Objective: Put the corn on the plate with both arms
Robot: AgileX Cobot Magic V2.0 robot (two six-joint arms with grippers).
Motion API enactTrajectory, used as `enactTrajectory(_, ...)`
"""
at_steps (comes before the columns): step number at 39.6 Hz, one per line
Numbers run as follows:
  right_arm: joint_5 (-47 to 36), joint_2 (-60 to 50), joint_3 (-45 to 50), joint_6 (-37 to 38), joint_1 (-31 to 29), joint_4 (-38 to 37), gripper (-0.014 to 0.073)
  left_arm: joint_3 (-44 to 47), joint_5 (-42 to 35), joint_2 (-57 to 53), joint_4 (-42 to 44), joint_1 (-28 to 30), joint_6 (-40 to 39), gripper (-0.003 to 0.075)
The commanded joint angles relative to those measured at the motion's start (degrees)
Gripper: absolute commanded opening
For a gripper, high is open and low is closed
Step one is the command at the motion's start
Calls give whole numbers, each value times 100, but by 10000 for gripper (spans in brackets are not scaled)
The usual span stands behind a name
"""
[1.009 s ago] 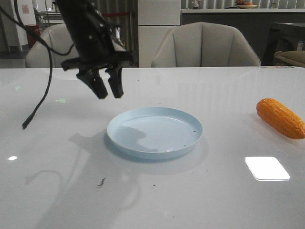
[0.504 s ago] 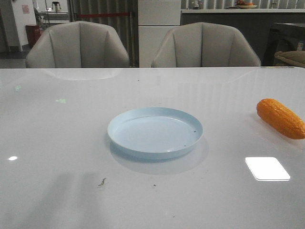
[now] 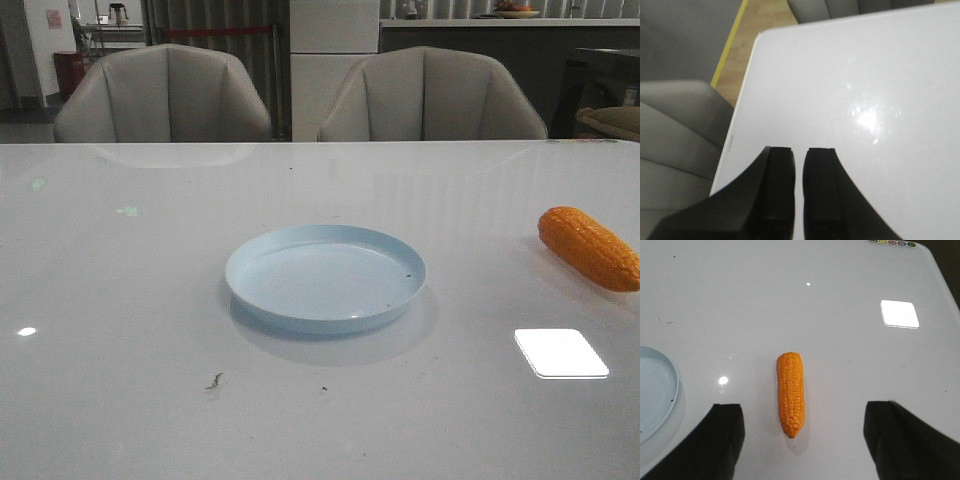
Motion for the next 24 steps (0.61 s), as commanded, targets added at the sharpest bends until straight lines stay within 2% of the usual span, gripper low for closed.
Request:
enactTrajectory(1, -400, -33, -171, -13, 5, -40, 591, 1404, -1655, -1097, -287, 166, -138, 162)
enactTrajectory(3, -400, -9, -171, -13, 5, -40, 591, 2268, -2263, -1536, -332, 178, -138, 162)
enactTrajectory(7, -314, 86, -171, -13, 5, -40, 591, 3327, -3045, -2166, -458, 178, -138, 162)
enactTrajectory(13, 77, 320, -171, -13, 5, -40, 591, 4254, -3357, -2644, -529, 178, -138, 162)
enactTrajectory(18, -103, 665, -294, -13, 5, -106, 591, 4875, -3674, -2740, -786, 178, -138, 162)
enactTrajectory(24, -69, 1329, -947, -13, 5, -100, 591, 5593, -4577, -2749, -1136, 178, -138, 162)
